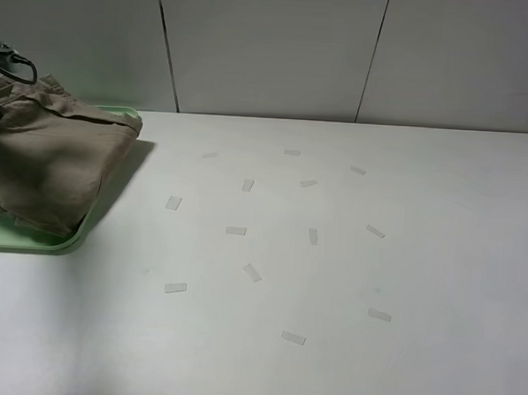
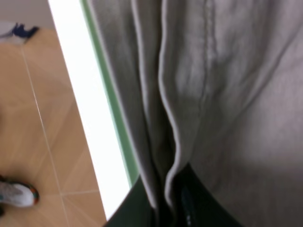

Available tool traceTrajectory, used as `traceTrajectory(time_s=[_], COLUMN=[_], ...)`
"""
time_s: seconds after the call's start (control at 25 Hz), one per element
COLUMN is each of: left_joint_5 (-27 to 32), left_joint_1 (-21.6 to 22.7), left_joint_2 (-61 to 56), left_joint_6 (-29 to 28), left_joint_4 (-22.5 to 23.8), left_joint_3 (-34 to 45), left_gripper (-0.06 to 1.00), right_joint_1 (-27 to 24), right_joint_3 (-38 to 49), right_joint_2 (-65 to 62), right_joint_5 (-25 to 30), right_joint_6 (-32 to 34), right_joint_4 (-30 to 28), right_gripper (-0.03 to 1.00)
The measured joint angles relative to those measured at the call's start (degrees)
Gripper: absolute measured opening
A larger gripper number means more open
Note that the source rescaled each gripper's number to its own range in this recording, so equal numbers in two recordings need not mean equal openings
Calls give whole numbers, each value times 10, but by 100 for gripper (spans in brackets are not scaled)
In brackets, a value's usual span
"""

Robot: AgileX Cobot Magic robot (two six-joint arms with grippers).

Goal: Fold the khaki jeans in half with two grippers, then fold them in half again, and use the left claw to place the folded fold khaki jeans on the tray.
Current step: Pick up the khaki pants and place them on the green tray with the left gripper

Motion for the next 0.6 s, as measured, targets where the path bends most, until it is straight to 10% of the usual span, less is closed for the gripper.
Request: traceTrajectory(time_s=[0.6], left_joint_5=[-12], left_joint_1=[14], left_joint_2=[0], left_joint_6=[-75], left_joint_4=[4], left_joint_3=[0], left_gripper=[1], right_joint_1=[0], right_joint_3=[0], right_joint_2=[0], right_joint_5=[0], right_joint_6=[0], right_joint_4=[0], right_gripper=[100])
